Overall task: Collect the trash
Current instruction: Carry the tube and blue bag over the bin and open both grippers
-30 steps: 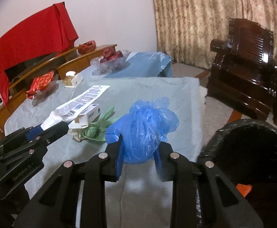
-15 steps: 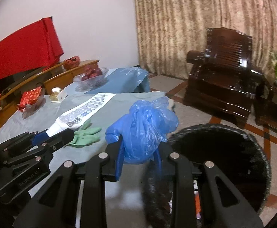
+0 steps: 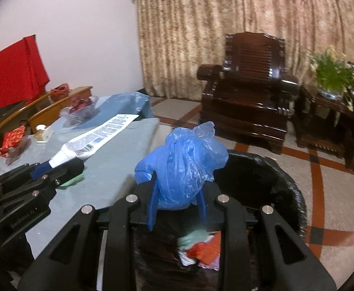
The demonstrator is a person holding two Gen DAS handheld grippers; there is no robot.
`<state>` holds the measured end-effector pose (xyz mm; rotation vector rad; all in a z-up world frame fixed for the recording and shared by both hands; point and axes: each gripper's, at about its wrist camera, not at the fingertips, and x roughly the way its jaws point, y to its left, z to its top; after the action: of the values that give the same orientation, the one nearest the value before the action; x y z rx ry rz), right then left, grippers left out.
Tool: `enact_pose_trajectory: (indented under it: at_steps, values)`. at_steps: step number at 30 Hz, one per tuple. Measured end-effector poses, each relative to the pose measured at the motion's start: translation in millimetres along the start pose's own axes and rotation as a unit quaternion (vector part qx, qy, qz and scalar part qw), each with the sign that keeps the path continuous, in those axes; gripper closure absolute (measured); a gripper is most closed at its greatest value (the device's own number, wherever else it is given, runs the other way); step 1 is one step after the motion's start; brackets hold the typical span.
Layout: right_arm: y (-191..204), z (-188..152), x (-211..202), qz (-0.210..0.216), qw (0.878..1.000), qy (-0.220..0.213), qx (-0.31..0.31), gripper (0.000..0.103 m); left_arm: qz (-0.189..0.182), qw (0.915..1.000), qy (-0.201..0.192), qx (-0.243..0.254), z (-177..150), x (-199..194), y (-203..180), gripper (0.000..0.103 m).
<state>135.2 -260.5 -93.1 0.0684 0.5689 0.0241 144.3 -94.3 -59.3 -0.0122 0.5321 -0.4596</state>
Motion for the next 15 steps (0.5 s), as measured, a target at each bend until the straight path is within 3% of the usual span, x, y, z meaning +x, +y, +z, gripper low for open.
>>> enact_pose_trajectory:
  at_steps: [11,14,15]
  values:
    - [-52,-25,20,-0.059,0.997,0.033,0.027,0.074,-0.038,0.9984,0.038,0.016,-1,55,-39,0.073]
    - [-64,-32,27,-0.073,0.996,0.046,0.032,0.065,-0.047,0.9972,0.052,0.024,-3,69,-46,0.072]
    - [-68,-35,30,-0.079,0.995,0.049,0.035,0.057,-0.05,0.9968,0.058,0.024,-4,73,-47,0.07]
